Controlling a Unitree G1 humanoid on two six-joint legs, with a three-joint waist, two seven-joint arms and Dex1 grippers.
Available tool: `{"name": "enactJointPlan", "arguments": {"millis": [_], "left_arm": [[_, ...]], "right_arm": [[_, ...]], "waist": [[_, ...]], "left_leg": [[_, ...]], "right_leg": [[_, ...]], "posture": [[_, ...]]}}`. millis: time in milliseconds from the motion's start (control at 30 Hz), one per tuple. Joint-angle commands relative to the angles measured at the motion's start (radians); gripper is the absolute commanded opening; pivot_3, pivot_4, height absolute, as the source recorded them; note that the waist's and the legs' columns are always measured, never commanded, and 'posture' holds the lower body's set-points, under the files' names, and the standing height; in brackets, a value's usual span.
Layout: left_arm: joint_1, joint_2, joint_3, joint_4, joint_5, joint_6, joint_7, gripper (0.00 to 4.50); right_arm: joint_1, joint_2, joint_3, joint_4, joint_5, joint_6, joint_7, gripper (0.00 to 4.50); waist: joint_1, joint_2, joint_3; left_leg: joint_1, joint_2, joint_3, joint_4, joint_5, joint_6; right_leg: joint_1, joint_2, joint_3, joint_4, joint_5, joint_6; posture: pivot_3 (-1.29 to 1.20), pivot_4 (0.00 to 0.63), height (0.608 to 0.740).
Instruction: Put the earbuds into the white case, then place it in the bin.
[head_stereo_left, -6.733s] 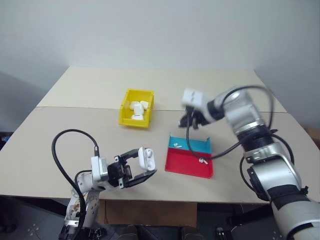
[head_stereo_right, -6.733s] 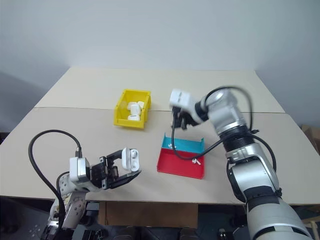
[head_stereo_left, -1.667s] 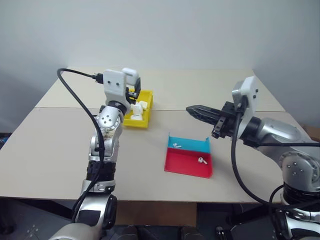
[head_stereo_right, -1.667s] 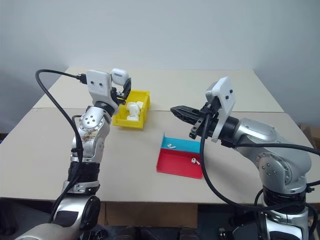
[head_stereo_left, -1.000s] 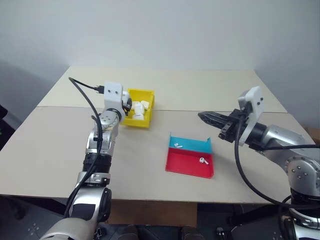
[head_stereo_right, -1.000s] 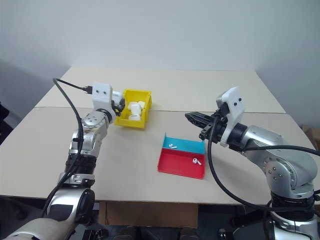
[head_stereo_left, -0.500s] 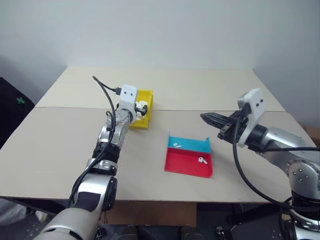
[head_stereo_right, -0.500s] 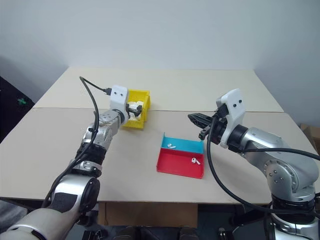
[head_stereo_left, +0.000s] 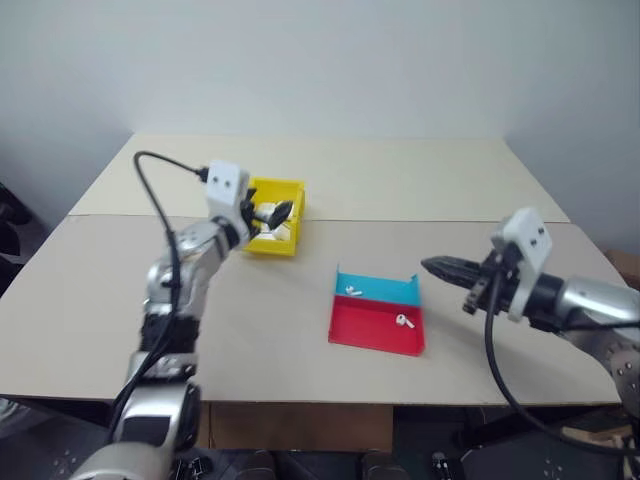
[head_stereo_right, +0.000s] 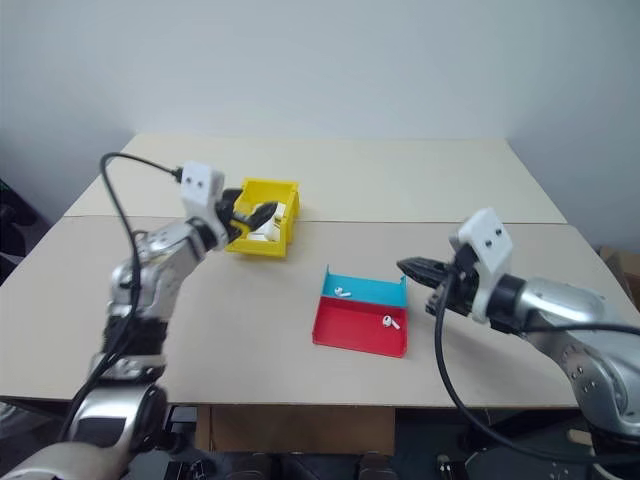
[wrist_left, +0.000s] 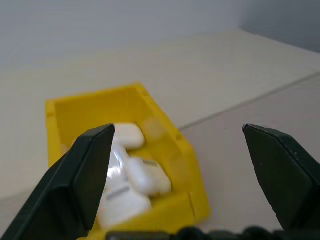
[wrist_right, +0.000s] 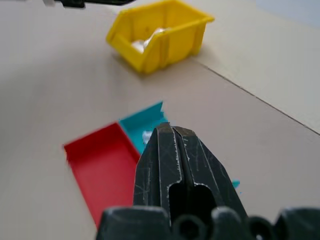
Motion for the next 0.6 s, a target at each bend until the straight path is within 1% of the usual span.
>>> {"name": "enactJointPlan", "arguments": {"millis": [33, 100, 167, 233, 333, 433, 600], "left_arm": [[0.129, 0.128, 0.022, -0.216, -0.08, -0.005, -0.165, 4.46], [0.187, 0.183, 0.055, -0.276, -0.122, -0.006, -0.211, 4.46], [0.249, 0.238, 0.117, -0.338, -0.166, 0.001, -0.25, 4.46], [0.298, 0.306, 0.17, -0.369, -0.191, -0.001, -0.295, 4.46], [0.386, 0.391, 0.247, -0.394, -0.237, -0.013, -0.376, 4.46], [0.439, 0.427, 0.311, -0.436, -0.284, 0.017, -0.383, 4.46], [0.487, 0.44, 0.322, -0.493, -0.299, 0.026, -0.361, 4.46]], "right_arm": [[0.104, -0.1, -0.089, 0.035, -0.128, -0.206, 0.189, 0.0], [0.156, -0.122, -0.135, 0.09, -0.164, -0.305, 0.273, 0.0], [0.205, -0.14, -0.199, 0.145, -0.189, -0.395, 0.367, 0.0], [0.211, -0.169, -0.241, 0.216, -0.194, -0.444, 0.443, 0.0], [0.207, -0.196, -0.26, 0.309, -0.222, -0.502, 0.501, 0.0], [0.18, -0.224, -0.248, 0.366, -0.226, -0.519, 0.546, 0.0], [0.093, -0.246, -0.208, 0.422, -0.206, -0.509, 0.594, 0.0]], "waist": [[0.0, 0.0, 0.0], [0.005, -0.001, 0.0], [0.011, -0.001, 0.001], [0.008, -0.001, 0.001], [0.002, -0.001, 0.001], [0.001, -0.001, 0.001], [0.004, -0.001, 0.001]], "left_leg": [[0.0, 0.0, 0.0, 0.0, 0.0, 0.0], [0.002, 0.0, 0.0, 0.001, 0.001, -0.001], [0.002, 0.0, 0.0, 0.001, 0.003, -0.001], [0.003, 0.0, 0.0, 0.001, 0.004, -0.001], [0.005, 0.0, 0.001, 0.001, 0.004, -0.001], [0.008, 0.001, 0.001, 0.001, 0.004, -0.001], [0.009, 0.001, 0.001, 0.001, 0.004, -0.001]], "right_leg": [[0.0, 0.0, 0.0, 0.0, 0.0, 0.0], [0.002, 0.0, 0.0, 0.0, 0.0, 0.001], [0.003, 0.0, -0.001, 0.0, -0.003, 0.006], [0.004, 0.0, 0.0, -0.001, -0.003, 0.006], [0.004, 0.0, 0.001, 0.0, -0.003, 0.005], [0.007, 0.0, 0.001, 0.0, -0.004, 0.004], [0.009, 0.0, 0.001, -0.001, -0.004, 0.004]], "posture": [[0.0, 0.15, 0.74], [0.0, 0.15, 0.74], [0.0, 0.15, 0.74], [0.0, 0.15, 0.74], [0.0, 0.15, 0.74], [0.0, 0.15, 0.74], [0.0, 0.15, 0.74]]}}
